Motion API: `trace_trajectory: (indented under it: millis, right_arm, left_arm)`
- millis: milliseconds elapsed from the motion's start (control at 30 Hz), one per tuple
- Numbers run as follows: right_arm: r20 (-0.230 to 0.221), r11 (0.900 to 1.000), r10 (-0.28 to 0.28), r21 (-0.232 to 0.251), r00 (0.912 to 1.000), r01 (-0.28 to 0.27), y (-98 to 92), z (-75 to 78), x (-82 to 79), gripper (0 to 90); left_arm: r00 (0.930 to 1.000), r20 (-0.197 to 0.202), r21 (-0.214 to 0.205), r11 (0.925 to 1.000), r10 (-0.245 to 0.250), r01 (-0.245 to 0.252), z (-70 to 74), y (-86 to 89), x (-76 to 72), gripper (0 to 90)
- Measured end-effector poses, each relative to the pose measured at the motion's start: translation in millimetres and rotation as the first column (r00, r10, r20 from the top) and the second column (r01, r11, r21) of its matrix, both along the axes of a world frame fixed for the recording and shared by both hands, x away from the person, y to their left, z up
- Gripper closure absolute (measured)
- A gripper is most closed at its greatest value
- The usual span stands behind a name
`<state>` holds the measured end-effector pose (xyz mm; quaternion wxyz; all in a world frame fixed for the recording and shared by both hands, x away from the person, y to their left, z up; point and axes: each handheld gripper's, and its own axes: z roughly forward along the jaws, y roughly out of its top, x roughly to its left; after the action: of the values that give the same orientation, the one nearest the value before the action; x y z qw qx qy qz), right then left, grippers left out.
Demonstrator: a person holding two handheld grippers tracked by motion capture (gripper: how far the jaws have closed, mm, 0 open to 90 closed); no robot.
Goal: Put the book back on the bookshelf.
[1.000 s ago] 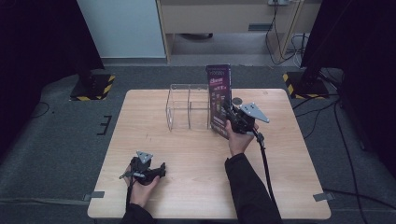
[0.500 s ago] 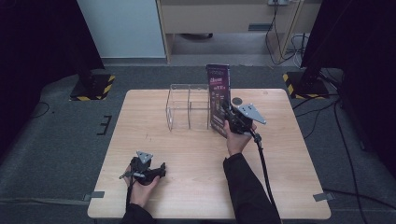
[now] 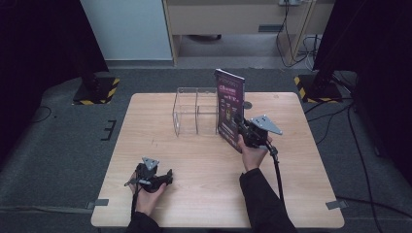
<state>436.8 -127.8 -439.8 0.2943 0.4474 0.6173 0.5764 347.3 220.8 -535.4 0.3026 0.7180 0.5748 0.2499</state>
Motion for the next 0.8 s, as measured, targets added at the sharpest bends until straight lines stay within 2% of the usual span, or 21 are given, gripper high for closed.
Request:
trace_trajectory:
  millis: [100, 200, 300, 800]
  right_arm:
    - [-0.017, 0.9998, 0.007, -0.020, 0.9998, -0.007, -0.3, 0.0, -4.4, 83.7]
    - [-0.058, 0.9991, 0.011, -0.041, 0.9983, -0.014, -2.3, -1.2, -12.3, 83.7]
    - [-0.071, 0.9987, 0.015, -0.048, 0.9973, -0.019, -3.8, -2.6, -15.7, 83.7]
    - [-0.170, 0.9933, 0.020, -0.109, 0.9852, -0.039, -12.0, -14.6, -41.2, 82.2]
  left_arm:
    - [1.0000, 0.000, 0.000, 1.0000, 0.000, 0.000, 0.0, -0.1, 0.0, 13.2]
    - [1.0000, -0.001, 0.000, 1.0000, 0.001, -0.001, 0.1, -0.2, 0.0, 13.2]
    - [1.0000, -0.001, 0.000, 1.0000, 0.001, -0.001, 0.0, -0.2, -0.1, 13.2]
    - [1.0000, 0.000, 0.000, 1.0000, 0.003, -0.003, 0.0, -0.5, -0.2, 13.2]
